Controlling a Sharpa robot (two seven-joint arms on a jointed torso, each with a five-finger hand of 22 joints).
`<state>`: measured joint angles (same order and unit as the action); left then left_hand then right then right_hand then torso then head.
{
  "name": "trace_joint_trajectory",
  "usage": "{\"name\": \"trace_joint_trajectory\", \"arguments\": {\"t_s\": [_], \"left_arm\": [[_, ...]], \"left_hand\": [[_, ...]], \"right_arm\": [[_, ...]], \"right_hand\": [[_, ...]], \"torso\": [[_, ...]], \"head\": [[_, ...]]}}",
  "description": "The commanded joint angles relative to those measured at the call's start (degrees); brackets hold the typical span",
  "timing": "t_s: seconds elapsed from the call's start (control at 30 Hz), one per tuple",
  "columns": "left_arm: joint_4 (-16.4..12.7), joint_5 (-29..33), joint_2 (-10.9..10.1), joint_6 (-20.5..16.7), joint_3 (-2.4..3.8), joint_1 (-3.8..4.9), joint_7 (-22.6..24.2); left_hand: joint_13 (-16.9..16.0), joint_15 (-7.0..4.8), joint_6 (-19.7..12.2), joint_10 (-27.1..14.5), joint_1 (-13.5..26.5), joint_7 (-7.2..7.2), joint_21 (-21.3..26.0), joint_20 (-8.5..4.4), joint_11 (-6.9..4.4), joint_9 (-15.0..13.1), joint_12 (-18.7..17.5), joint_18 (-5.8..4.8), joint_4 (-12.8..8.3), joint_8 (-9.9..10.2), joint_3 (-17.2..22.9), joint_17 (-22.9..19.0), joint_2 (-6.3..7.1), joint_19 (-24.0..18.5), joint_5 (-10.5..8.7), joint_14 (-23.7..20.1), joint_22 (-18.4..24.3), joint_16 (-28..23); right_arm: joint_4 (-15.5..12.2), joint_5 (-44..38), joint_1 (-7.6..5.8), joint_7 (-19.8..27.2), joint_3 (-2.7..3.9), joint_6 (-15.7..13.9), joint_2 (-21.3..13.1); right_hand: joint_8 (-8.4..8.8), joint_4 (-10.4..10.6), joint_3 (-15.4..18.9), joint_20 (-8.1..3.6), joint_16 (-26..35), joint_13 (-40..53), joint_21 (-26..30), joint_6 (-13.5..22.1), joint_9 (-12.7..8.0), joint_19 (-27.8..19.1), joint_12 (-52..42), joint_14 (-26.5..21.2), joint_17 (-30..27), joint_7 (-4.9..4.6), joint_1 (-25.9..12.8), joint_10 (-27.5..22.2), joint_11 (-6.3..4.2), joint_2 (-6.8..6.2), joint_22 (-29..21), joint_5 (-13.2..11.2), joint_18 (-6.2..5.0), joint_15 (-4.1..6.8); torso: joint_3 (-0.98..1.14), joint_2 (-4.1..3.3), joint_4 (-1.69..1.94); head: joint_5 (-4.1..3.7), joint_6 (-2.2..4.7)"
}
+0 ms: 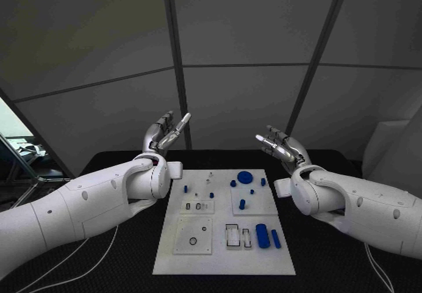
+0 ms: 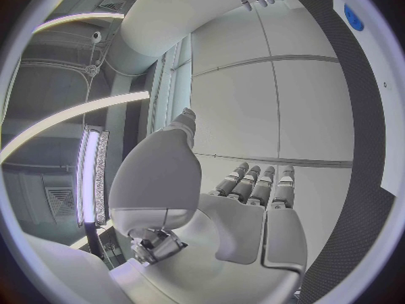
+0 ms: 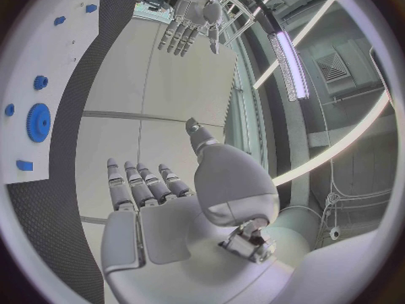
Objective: Assemble the parts on the task board
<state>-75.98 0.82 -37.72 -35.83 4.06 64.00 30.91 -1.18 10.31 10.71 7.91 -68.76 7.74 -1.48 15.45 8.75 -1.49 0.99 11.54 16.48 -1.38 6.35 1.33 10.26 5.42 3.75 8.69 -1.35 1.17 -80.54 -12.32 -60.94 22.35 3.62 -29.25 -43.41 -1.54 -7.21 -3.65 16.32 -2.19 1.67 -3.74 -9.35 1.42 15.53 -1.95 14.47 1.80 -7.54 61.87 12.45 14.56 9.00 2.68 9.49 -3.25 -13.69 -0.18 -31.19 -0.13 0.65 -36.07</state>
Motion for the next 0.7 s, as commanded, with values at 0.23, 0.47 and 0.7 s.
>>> {"name": "trace_joint_trajectory", "arguments": {"t_s": [0.23,0.47,0.7], "left_arm": [[0.1,-0.2,0.1,3.4,0.05,0.1,2.3],[-1.1,-1.8,-4.3,7.5,-0.04,0.09,0.3],[-4.7,-5.5,-7.3,8.5,-0.04,0.05,-1.3]], "left_hand": [[-1.4,3.04,10.2,12.9,-3.4,7.45,-6.2,1.39,4.98,-1.2,2.7,-4.18,0.3,-2.1,2.4,2.2,-3.17,12.5,-0.16,18.2,-3.4,5.1],[-2.9,-1.0,28.1,40.3,-5.8,6.76,-19.0,0.46,3.29,-2.5,8.6,-0.98,-2.0,-5.4,1.8,5.7,-5.53,36.6,-0.51,45.4,-9.0,13.3],[-3.4,-4.54,40.4,49.2,-8.6,5.37,-25.4,-2.88,0.77,-3.0,10.2,-0.96,-6.3,-8.1,-0.7,10.9,-6.04,45.3,-0.48,58.0,-12.0,20.4]], "right_arm": [[1.8,-9.7,-0.3,-4.5,0.64,11.1,0.3],[6.4,-43.9,-2.78,-9.4,0.66,7.3,1.4],[5.6,-56.8,-4.47,-14.0,0.67,9.3,1.4]], "right_hand": [[-7.2,-7.2,-3.2,0.27,-7.1,2.0,-10.4,-33.0,3.2,24.7,-7.3,36.4,2.0,-7.17,12.0,37.3,-2.3,0.0,4.2,1.4,-6.88,3.22],[-7.56,-8.9,-8.0,-3.93,-10.0,1.9,-17.1,-43.6,2.6,35.1,-6.3,51.9,3.4,-4.88,11.1,48.4,-5.54,-1.24,6.5,1.4,-7.34,8.05],[-6.84,-8.9,-9.1,-8.58,-14.9,2.1,-25.9,-47.5,2.5,43.3,-6.0,64.8,6.9,-2.87,11.0,56.1,-8.57,-3.99,11.0,0.8,-7.25,11.97]], "torso": [[0.0,0.0,0.0],[0.1,-1.02,-0.57],[0.19,-2.21,-0.44]], "head": [[0.01,0.0],[0.09,-0.19],[-0.08,0.2]]}}
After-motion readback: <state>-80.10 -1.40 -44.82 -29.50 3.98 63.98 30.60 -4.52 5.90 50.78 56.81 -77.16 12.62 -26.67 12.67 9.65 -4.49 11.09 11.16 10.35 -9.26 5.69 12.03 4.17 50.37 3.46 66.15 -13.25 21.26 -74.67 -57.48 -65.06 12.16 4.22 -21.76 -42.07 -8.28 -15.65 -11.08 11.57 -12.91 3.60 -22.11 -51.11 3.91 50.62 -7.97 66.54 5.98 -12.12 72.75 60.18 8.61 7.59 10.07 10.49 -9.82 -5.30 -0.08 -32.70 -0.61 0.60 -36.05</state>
